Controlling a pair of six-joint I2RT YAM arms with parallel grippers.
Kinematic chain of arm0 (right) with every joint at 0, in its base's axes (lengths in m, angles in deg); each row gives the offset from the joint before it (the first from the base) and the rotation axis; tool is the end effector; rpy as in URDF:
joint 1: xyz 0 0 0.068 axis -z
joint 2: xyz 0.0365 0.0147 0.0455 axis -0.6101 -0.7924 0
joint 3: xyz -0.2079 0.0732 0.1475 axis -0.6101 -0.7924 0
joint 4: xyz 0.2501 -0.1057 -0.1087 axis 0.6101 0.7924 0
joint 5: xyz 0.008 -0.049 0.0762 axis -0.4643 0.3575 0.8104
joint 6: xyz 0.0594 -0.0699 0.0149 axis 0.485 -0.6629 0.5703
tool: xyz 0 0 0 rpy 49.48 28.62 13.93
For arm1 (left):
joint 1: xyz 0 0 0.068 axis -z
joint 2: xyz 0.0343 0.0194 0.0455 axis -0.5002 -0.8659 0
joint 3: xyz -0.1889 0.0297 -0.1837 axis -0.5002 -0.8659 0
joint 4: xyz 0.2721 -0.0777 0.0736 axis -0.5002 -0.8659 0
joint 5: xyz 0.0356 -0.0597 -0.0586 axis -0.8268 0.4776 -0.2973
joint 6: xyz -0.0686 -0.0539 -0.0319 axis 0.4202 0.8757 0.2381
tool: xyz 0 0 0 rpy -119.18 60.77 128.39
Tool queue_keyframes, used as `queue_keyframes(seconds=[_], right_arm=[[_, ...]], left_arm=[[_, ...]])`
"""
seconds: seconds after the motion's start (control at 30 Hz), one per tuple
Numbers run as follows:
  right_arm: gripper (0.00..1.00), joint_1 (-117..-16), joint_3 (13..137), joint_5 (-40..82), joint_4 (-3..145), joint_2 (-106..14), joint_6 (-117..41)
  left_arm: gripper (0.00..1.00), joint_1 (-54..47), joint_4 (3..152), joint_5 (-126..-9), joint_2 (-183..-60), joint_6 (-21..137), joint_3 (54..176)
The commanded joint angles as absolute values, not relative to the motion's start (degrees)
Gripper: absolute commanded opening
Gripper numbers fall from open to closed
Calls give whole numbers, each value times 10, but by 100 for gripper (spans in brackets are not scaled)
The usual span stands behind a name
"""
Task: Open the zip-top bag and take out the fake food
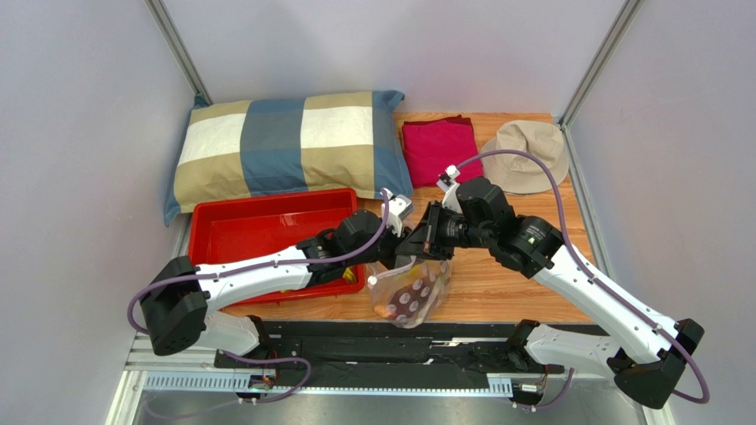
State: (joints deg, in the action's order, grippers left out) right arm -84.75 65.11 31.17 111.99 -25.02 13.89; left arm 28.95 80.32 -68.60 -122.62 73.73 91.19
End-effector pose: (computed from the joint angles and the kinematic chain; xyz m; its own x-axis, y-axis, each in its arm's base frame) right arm 0.1768 0.2285 0.3314 -0.9486 0.1741 -0.2642 -0.1068 0.6096 0.7855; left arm 0.1861 -0.3288 0.2191 -0.6049 0.1135 -0.7882 0.7080 0.5297 -0.4671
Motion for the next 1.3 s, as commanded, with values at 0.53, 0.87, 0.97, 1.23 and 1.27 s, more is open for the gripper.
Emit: queue_keyframes(seconds=[0.53, 0.87, 0.97, 1.23, 1.27], right_arm=[[0, -849, 646, 358, 1044, -245, 206], [0, -851, 610, 357, 1052, -213, 225], [0, -851, 599, 357, 1058, -199, 231], [0, -849, 596, 330, 1081, -177, 214], [0, -849, 599, 321, 1091, -176, 204]], left_arm=[[68, 340, 980, -897, -1307, 790, 898], [63, 340, 935, -969, -1353, 865, 956], [53, 338, 927, -972, -1360, 854, 969], [16, 340, 913, -922, -1341, 783, 982], [11, 340, 909, -914, -1329, 774, 980]])
